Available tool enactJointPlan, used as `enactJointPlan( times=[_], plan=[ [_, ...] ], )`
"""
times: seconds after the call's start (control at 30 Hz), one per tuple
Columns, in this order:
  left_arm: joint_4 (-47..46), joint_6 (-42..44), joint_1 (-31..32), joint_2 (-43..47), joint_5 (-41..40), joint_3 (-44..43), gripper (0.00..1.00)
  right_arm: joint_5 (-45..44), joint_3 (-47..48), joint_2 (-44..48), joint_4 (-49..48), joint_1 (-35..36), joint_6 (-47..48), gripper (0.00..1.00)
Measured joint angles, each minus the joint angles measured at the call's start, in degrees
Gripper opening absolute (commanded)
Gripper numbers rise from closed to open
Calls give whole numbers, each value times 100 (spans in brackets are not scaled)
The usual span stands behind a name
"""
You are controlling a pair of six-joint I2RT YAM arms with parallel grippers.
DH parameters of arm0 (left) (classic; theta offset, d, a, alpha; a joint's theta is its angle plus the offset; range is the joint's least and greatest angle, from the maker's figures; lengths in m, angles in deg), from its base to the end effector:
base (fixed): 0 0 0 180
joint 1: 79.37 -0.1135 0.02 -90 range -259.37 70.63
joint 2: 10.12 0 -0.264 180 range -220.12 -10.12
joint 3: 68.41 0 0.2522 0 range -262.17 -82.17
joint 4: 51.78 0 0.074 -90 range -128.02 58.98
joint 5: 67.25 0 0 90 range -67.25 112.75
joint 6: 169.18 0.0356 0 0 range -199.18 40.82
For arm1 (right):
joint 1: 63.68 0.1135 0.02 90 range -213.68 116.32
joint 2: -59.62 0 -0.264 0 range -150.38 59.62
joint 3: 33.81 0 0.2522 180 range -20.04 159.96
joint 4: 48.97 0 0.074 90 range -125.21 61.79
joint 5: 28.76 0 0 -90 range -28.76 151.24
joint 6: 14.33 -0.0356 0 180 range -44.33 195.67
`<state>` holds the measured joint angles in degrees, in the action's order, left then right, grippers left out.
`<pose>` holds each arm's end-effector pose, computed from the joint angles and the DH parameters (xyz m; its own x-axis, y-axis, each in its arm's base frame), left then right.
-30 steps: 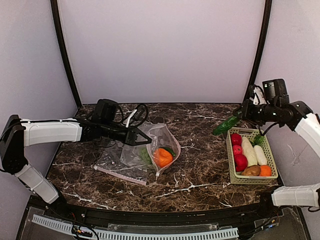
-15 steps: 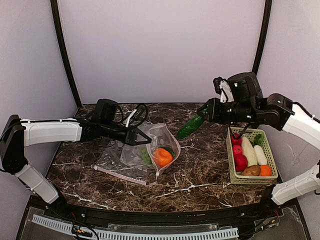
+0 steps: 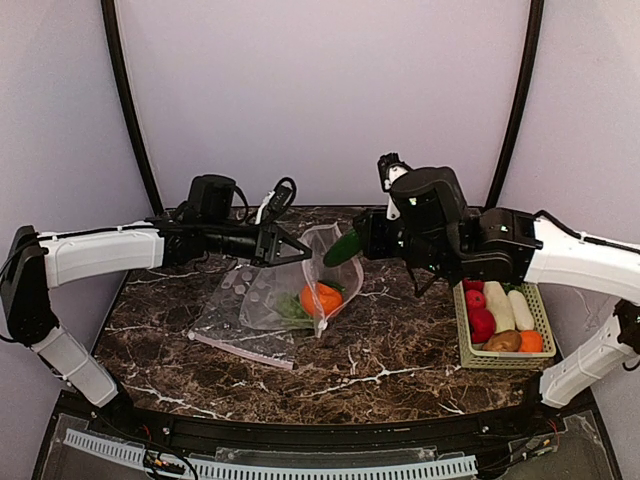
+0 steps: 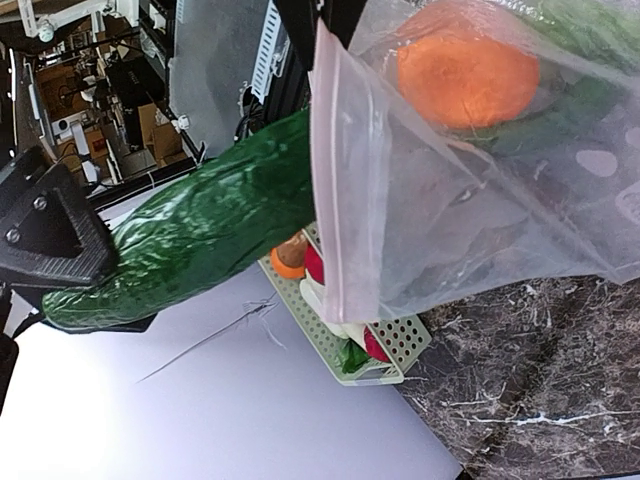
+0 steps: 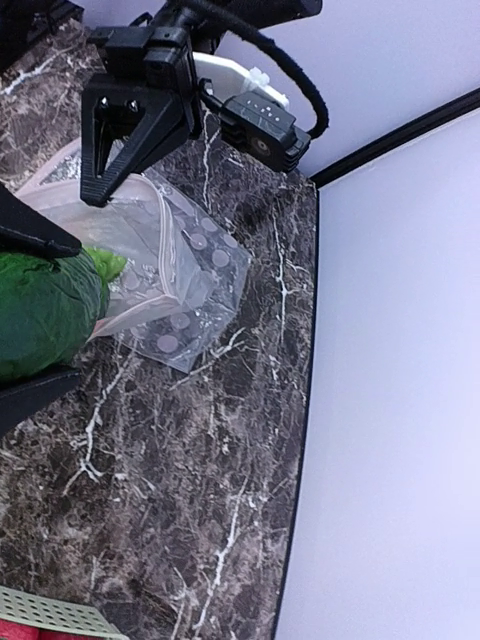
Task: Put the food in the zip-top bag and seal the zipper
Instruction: Place the fake vegetable in the zipper food storage bag.
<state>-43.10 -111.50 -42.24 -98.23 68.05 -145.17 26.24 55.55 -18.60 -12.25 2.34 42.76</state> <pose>0.2651 -0.2324 0.2938 -0.7424 0.0904 -0.6638 0.6627 0.2438 -0.7080 0.1433 0.2718 0.3761 -0.4397 0.1065 -0.8918 -0.3565 0.8907 0.2822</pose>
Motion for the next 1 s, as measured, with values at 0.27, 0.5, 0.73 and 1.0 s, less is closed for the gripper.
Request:
enactJointPlan(
  times=[0.27,0.5,0.73,1.0],
  plan=[
    [4,-400,0,0,103,-136,1,-643,0,-710,-1029,192,708,11],
    [-111,-774,0,2,170,-136,1,-870,-87,-1316,-1672,199,817,14],
    [-317,-1064,0,2,186,-136,1,-807,-319,-1683,-2096,197,660,48],
    [-411,-1217,-35,9,168,-133,1,-680,-470,-1620,-1843,184,341,84]
  ],
)
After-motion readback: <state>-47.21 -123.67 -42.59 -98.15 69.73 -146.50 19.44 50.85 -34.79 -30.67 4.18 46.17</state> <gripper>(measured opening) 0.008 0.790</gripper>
